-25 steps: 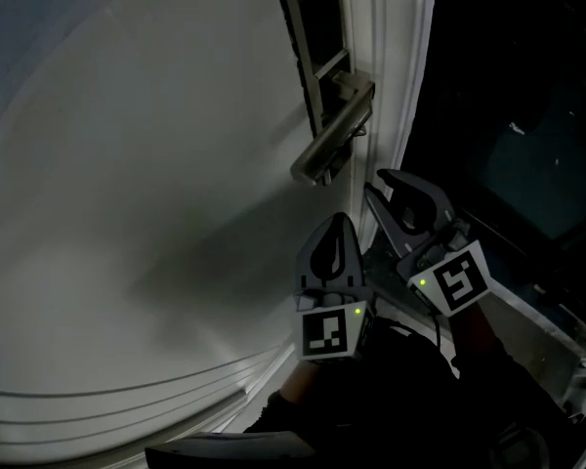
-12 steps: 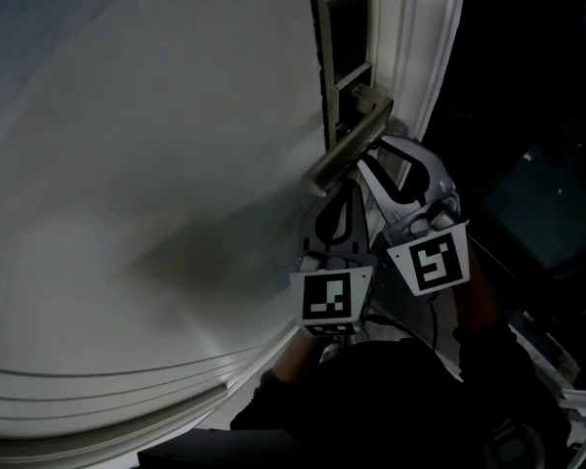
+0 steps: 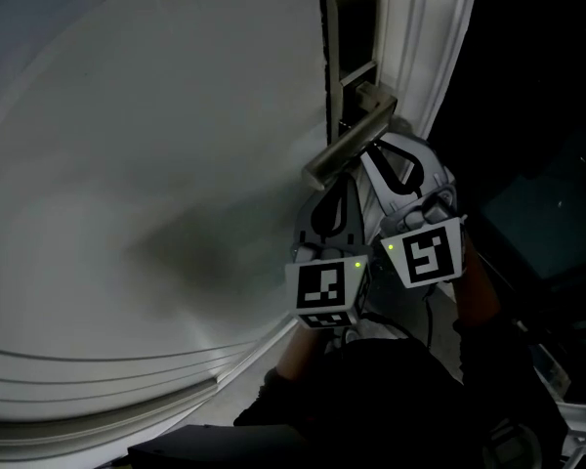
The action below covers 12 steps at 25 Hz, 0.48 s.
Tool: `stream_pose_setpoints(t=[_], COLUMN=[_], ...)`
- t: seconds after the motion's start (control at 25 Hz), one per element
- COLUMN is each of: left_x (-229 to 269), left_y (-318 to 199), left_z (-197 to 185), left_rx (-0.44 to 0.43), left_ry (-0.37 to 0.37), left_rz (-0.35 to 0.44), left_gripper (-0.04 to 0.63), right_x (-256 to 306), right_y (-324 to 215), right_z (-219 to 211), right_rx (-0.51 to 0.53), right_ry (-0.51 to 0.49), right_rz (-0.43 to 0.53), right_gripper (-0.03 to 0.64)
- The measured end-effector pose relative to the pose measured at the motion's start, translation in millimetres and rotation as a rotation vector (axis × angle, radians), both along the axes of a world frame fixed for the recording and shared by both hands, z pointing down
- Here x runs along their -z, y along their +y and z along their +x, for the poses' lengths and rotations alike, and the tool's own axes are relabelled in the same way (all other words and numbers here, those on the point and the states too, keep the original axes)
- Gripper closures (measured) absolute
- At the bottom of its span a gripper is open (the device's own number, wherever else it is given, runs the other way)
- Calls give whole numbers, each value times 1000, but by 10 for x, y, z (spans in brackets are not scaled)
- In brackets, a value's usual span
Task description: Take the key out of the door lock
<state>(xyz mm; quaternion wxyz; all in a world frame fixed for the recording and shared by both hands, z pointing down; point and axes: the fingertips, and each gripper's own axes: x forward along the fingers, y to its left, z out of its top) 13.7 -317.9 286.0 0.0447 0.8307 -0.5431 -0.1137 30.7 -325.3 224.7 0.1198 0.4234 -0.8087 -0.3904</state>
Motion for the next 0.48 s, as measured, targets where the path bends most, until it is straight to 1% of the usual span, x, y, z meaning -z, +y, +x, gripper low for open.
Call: stream_pose_setpoints(t=[0.28,0.48], left_x=[42,5], left_y=[30,28], left_z=[-8,-11], left_rx=[-1,4], left_ry=[0,1], left_rz=[2,-20], left_gripper=[595,595], right_x=[1,-19], right_y=[10,2], right_z=[-5,-3], right_rx=[22,20], right_ry=[-13,31], right_rz=[-41,-41], right_gripper=[594,597])
